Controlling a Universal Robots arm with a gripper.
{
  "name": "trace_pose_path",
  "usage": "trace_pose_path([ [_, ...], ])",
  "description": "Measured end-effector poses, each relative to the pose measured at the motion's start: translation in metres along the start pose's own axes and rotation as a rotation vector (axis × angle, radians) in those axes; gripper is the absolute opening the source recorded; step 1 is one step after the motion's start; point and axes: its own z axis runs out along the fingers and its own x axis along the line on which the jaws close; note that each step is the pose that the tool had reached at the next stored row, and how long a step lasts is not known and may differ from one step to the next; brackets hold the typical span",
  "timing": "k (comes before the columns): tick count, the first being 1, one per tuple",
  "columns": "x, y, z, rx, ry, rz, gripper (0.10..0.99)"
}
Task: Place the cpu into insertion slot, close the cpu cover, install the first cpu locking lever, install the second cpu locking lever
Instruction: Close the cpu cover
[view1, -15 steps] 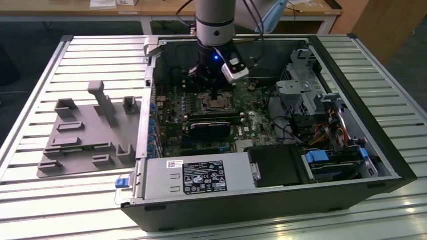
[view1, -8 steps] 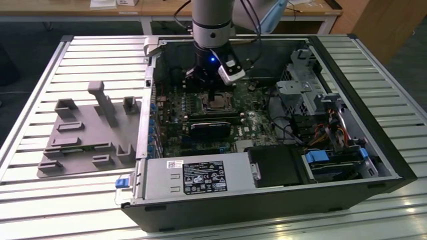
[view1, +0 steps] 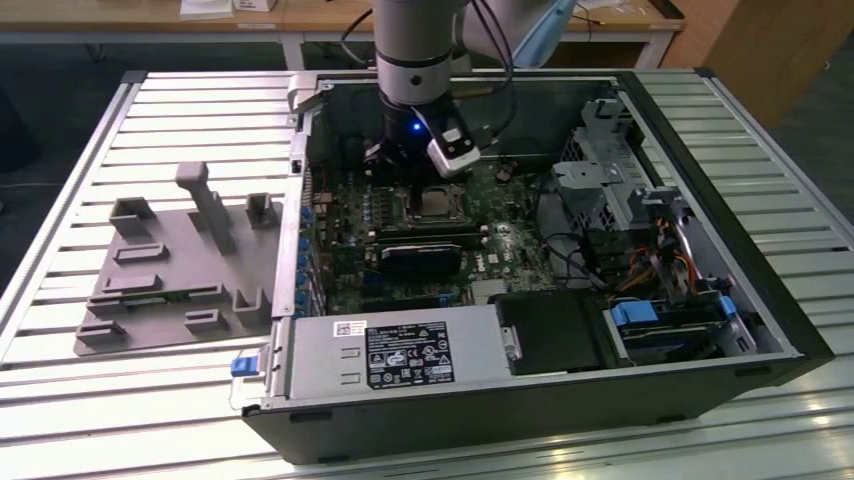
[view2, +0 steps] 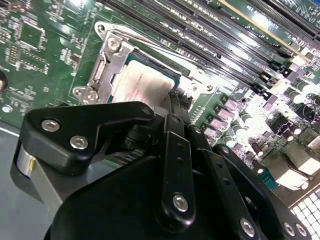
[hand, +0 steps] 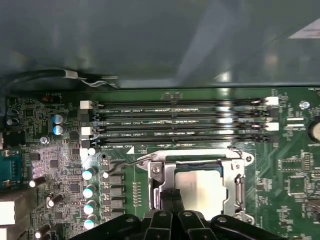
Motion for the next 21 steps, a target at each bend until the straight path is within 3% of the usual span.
trace_pose_path([
  [15, 0.0032, -0.0001, 0.0057, 0.0, 0.0001, 0.0, 0.102],
  [21, 0.0029, -0.0001, -0.0004, 0.0, 0.0001, -0.001, 0.102],
])
